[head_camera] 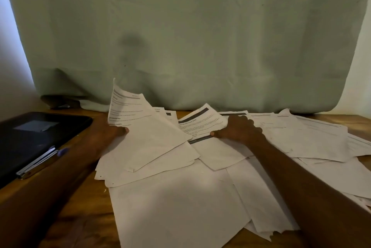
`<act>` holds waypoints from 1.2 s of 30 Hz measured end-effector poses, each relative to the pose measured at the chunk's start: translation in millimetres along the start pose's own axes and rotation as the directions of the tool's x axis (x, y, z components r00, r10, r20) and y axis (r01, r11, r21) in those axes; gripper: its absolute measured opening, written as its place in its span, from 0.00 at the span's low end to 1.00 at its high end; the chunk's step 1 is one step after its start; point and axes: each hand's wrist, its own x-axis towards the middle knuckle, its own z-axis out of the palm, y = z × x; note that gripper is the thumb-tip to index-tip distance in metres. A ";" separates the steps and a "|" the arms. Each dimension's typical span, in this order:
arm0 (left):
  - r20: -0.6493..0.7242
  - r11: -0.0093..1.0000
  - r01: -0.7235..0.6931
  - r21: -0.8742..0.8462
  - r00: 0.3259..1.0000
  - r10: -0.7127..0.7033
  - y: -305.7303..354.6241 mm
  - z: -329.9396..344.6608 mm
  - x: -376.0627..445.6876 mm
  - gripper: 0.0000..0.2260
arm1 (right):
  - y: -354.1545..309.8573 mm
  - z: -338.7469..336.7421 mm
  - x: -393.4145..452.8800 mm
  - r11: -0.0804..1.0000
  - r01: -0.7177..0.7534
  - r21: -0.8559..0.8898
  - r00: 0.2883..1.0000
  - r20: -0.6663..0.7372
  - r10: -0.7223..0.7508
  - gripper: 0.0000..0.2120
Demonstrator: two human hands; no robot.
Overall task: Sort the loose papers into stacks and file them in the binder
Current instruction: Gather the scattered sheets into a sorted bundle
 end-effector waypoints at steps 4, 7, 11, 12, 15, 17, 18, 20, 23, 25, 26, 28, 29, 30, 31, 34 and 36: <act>-0.084 0.989 -0.024 -0.146 0.996 0.011 -0.2 -3.6 1.7 0.18 | 10.8 -1.7 14.0 0.978 -0.046 0.205 0.994 -0.084 0.064 0.19; -0.117 0.966 -0.081 -0.245 0.992 0.053 -2.0 -10.2 4.1 0.21 | 13.4 -0.9 19.6 0.911 0.018 0.413 0.966 -0.243 0.090 0.07; -0.165 0.902 -0.115 -0.417 0.985 0.049 -3.5 -18.3 9.1 0.24 | 5.2 -2.1 20.4 0.631 0.189 0.752 0.954 -0.292 0.062 0.03; -0.172 0.892 -0.122 -0.436 0.984 0.050 -0.8 -18.0 8.9 0.24 | 2.4 -3.0 19.9 0.545 0.210 0.812 0.959 -0.279 0.046 0.02; -0.172 0.878 -0.143 -0.458 0.983 0.071 4.9 -16.1 6.0 0.25 | -5.6 -1.9 17.3 0.389 0.246 0.888 0.959 -0.282 0.037 0.01; -0.179 0.870 -0.142 -0.473 0.982 0.063 8.6 -14.1 3.6 0.25 | -11.5 -1.8 14.6 0.332 0.269 0.904 0.954 -0.296 0.035 0.02; -0.177 0.869 -0.141 -0.474 0.982 0.063 10.0 -13.5 2.8 0.25 | -14.6 -1.7 13.5 0.305 0.279 0.911 0.953 -0.303 0.032 0.02; -0.157 0.867 -0.139 -0.478 0.985 0.071 11.6 -12.7 2.1 0.26 | -20.0 -2.0 11.0 0.250 0.290 0.924 0.952 -0.305 0.025 0.02; -0.145 0.858 -0.137 -0.495 0.987 0.074 13.4 -13.0 1.6 0.28 | -25.7 -2.8 5.9 0.193 0.294 0.936 0.953 -0.302 0.008 0.02; -0.142 0.853 -0.143 -0.503 0.986 0.081 13.3 -13.8 2.9 0.28 | -29.1 -3.5 1.8 0.180 0.310 0.934 0.950 -0.313 -0.015 0.02; -0.143 0.851 -0.146 -0.505 0.986 0.084 12.4 -14.4 3.8 0.27 | -29.9 -3.8 0.9 0.166 0.312 0.936 0.950 -0.312 -0.024 0.03; -0.140 0.846 -0.153 -0.511 0.986 0.094 10.2 -16.0 5.3 0.29 | -31.1 -4.6 -0.5 0.138 0.302 0.943 0.953 -0.300 -0.035 0.04; -0.137 0.844 -0.156 -0.513 0.986 0.099 10.1 -16.9 5.3 0.30 | -31.5 -5.1 -1.0 0.128 0.294 0.947 0.956 -0.292 -0.039 0.04; -0.136 0.843 -0.162 -0.513 0.985 0.106 10.4 -17.7 5.2 0.31 | -32.2 -5.7 -1.4 0.120 0.286 0.951 0.958 -0.284 -0.039 0.04; -0.137 0.841 -0.167 -0.515 0.984 0.112 10.6 -18.0 5.1 0.32 | -32.7 -5.8 -1.5 0.117 0.281 0.953 0.960 -0.278 -0.039 0.04; -0.143 0.823 -0.178 -0.540 0.983 0.119 11.4 -16.6 5.7 0.33 | -34.4 -5.4 -1.2 0.100 0.249 0.963 0.967 -0.243 -0.071 0.04; -0.119 0.808 -0.170 -0.564 0.985 0.124 14.1 -13.9 4.5 0.32 | -37.1 -3.7 -2.8 0.078 0.179 0.981 0.970 -0.162 -0.182 0.07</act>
